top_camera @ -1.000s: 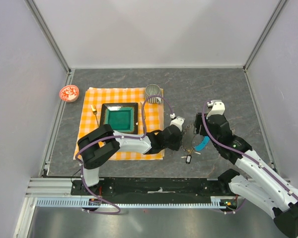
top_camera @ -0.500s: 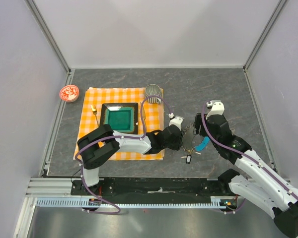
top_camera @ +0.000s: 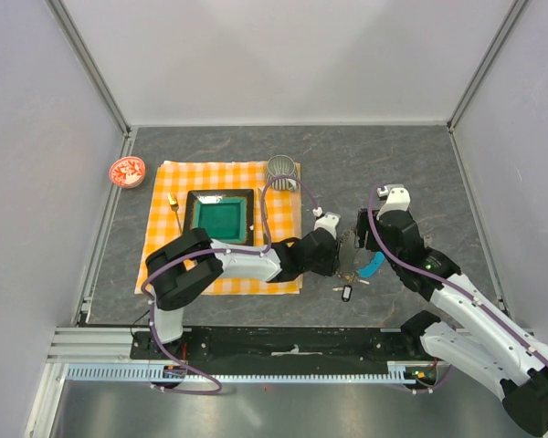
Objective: Put the keys on the keyring
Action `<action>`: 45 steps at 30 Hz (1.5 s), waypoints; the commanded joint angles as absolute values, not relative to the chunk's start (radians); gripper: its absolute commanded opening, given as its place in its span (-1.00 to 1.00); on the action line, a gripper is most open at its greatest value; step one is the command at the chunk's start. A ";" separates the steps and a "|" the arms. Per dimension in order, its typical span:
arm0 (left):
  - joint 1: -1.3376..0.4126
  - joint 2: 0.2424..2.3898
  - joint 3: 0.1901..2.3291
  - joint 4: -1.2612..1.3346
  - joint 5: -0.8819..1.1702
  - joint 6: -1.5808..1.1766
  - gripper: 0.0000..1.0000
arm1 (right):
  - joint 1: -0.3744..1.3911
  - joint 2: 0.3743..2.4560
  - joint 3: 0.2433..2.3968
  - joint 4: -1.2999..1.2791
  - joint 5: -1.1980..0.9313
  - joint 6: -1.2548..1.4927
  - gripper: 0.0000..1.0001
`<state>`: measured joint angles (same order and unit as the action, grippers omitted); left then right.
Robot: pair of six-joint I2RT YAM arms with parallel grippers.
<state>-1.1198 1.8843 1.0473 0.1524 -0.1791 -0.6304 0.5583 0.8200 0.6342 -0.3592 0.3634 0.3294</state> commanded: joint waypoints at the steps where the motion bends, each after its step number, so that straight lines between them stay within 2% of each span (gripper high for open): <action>1: -1.124 1.923 1.098 0.175 -0.160 -0.667 -0.27 | 0.555 0.822 0.634 -0.328 0.362 0.333 0.48; 9: -1.124 1.931 1.100 0.149 -0.163 -0.680 -0.42 | 0.555 0.825 0.634 -0.327 0.357 0.333 0.48; 12: -1.124 1.921 1.094 0.146 -0.173 -0.680 -0.58 | 0.554 0.825 0.634 -0.327 0.357 0.333 0.48; 16: -1.123 1.891 1.080 0.146 -0.192 -0.667 -0.96 | 0.555 0.821 0.632 -0.327 0.351 0.333 0.48; 25: -1.098 1.793 0.979 0.284 -0.219 -0.480 -0.96 | 0.554 0.813 0.632 -0.327 0.313 0.322 0.47; 31: -1.057 1.761 0.825 0.618 -0.089 -0.362 -0.96 | 0.555 0.813 0.634 -0.327 0.281 0.318 0.47; 35: -1.028 1.830 0.764 0.863 -0.042 -0.262 -0.96 | 0.555 0.808 0.630 -0.325 0.270 0.318 0.47; 41: -1.020 1.868 0.753 0.934 -0.038 -0.206 -0.95 | 0.555 0.808 0.629 -0.324 0.264 0.314 0.47; 44: -1.020 1.850 0.738 0.904 -0.055 -0.215 -0.80 | 0.555 0.811 0.630 -0.324 0.265 0.313 0.46; 45: -1.020 1.841 0.730 0.887 -0.061 -0.221 -0.68 | 0.555 0.810 0.630 -0.324 0.264 0.314 0.47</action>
<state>-1.0214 1.8606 0.7456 0.8051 -0.0456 -0.2729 0.5583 0.8192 0.6304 -0.3550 0.2695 0.3244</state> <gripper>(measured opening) 0.093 0.732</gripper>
